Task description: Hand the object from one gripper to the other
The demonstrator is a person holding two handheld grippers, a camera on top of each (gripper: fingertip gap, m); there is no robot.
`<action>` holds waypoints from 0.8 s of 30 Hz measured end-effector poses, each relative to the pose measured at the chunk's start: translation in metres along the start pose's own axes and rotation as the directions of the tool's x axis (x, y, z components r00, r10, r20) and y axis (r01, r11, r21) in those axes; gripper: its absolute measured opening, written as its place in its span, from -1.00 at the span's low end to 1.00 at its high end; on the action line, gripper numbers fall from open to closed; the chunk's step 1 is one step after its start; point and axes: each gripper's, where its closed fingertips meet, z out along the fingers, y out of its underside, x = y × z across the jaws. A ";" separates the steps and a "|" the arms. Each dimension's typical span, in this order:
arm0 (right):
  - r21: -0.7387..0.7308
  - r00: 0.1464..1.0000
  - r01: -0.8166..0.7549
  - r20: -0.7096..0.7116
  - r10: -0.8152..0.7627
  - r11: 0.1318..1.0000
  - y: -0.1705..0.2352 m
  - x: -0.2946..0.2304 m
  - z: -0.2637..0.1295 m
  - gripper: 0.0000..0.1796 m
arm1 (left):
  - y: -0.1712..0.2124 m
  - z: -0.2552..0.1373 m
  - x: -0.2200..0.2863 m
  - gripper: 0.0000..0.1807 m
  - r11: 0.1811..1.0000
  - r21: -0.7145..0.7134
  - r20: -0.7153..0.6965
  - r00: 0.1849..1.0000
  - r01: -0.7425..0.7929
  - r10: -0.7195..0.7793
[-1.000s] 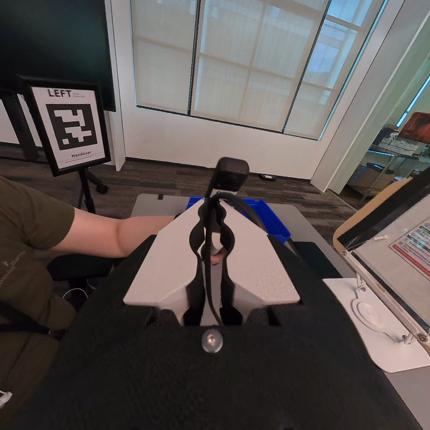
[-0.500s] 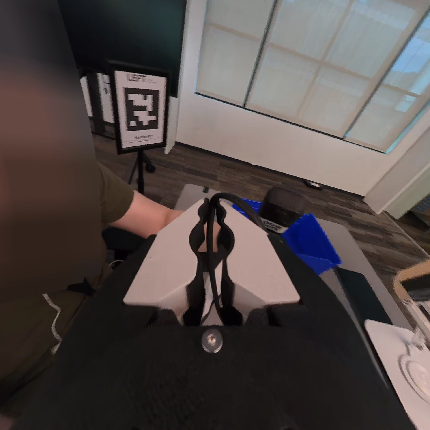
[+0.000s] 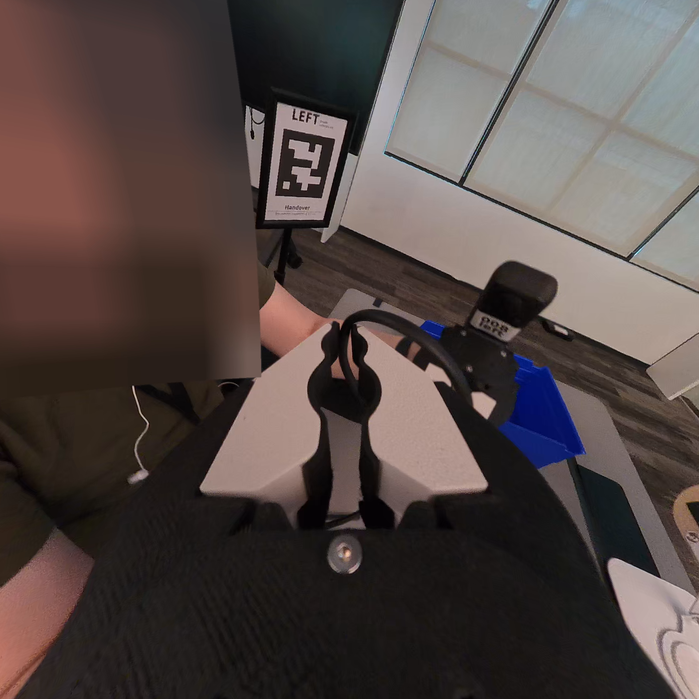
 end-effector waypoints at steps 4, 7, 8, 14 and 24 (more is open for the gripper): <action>0.029 0.999 -0.003 -0.042 0.004 1.000 0.016 0.023 -0.016 -0.94 | 0.003 -0.028 -0.035 -0.99 0.994 -0.097 0.258 0.966 0.054 -0.027; -0.016 0.996 -0.083 -0.011 0.083 0.996 0.048 0.033 -0.024 -0.84 | 0.001 -0.050 -0.049 -0.99 0.987 -0.142 0.406 0.914 0.078 -0.014; -0.058 0.993 -0.115 -0.017 0.114 0.992 0.063 0.036 -0.027 -0.77 | 0.001 -0.057 -0.052 -0.99 0.984 -0.155 0.442 0.897 0.083 -0.006; -0.208 0.955 -0.284 -0.147 0.258 0.936 0.127 0.067 -0.042 -0.66 | 0.000 -0.084 -0.063 -0.99 0.951 -0.298 0.507 0.858 0.085 0.082; -0.128 0.848 -0.476 -0.328 0.415 0.870 0.165 0.126 -0.046 -0.39 | -0.059 -0.121 -0.086 -0.99 0.781 -0.619 0.459 0.844 0.080 0.277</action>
